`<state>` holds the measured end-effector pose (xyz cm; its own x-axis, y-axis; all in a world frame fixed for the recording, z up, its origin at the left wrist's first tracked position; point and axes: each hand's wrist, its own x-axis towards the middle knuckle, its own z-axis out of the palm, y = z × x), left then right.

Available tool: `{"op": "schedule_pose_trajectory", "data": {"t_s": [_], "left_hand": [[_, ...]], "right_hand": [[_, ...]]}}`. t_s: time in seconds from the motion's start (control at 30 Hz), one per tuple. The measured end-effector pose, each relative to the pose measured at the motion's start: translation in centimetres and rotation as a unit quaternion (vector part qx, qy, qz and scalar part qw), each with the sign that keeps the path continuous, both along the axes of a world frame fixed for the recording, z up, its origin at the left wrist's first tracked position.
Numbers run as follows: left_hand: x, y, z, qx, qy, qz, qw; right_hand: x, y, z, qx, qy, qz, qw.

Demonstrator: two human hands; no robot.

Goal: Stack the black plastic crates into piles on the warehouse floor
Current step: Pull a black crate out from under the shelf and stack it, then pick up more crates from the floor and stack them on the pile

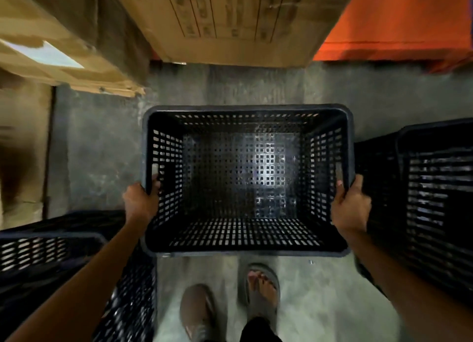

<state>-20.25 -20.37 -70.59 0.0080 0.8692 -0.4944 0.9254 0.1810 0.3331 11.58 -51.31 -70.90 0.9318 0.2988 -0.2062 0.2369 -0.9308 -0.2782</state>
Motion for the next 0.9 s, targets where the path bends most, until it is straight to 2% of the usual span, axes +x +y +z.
{"op": "schedule_pose_trajectory", "data": {"t_s": [0.13,0.27,0.33,0.43,0.6,0.8,0.9], "left_hand": [[0.0,0.4,-0.3,-0.004,0.008,-0.011,1.0],[0.8,0.7,3.0,-0.094,0.056,-0.048,0.993],[0.9,0.6,5.8,-0.123,0.08,-0.052,0.988],[1.7,-0.3,13.5,-0.142,0.074,-0.069,0.985],[1.8,-2.2,30.6,-0.147,0.006,-0.088,0.985],[-1.1,0.3,48.2,-0.083,-0.039,-0.047,0.995],[-2.6,3.3,54.5,-0.047,-0.071,-0.013,0.996]], "right_hand": [[0.4,0.2,-0.1,-0.016,0.044,-0.004,0.999],[0.9,0.7,4.0,-0.095,0.174,-0.006,0.98],[0.7,1.2,6.9,-0.131,0.193,0.019,0.972],[-1.4,3.0,14.2,-0.145,0.211,0.076,0.964],[-7.1,8.3,29.7,-0.097,0.299,0.216,0.924],[-11.3,16.5,46.5,-0.034,0.255,0.337,0.906],[-12.0,21.5,53.2,-0.006,0.216,0.375,0.901]]}}
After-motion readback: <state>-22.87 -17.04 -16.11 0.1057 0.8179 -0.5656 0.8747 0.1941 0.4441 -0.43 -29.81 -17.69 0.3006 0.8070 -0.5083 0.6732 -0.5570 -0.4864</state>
